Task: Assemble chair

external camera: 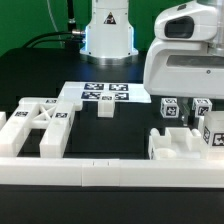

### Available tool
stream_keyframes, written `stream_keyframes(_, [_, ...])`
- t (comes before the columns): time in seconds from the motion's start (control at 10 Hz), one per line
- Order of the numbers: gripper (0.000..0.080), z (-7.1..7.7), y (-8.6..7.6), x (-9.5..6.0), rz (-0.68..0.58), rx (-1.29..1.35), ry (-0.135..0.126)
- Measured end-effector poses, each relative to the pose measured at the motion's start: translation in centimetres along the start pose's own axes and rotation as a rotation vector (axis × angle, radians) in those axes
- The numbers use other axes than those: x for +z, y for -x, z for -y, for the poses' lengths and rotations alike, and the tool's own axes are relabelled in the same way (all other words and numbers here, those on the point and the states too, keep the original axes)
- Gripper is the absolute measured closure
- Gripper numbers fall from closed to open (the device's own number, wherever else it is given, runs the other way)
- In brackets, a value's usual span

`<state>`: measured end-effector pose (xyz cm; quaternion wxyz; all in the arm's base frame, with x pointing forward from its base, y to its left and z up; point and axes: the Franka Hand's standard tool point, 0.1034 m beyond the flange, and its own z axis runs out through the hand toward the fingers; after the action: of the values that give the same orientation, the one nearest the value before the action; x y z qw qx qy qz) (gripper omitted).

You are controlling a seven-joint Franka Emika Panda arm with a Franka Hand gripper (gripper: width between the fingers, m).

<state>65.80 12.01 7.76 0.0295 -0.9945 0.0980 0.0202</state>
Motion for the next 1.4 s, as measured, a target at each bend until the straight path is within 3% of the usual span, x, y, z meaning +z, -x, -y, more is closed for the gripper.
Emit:
stream_keyframes(0.3, [0.015, -0.15, -0.05, 0.05, -0.003, -0.172, 0.002])
stream_keyframes(0.6, [0.0514, -0.15, -0.05, 0.05, -0.003, -0.161, 0.002])
stream_keyframes(1.0, [0.0514, -0.2, -0.1, 0.05, -0.015, -0.067, -0.005])
stream_keyframes(1.4, [0.0512, -0.63, -0.02, 0.06, -0.04, 0.401, -0.037])
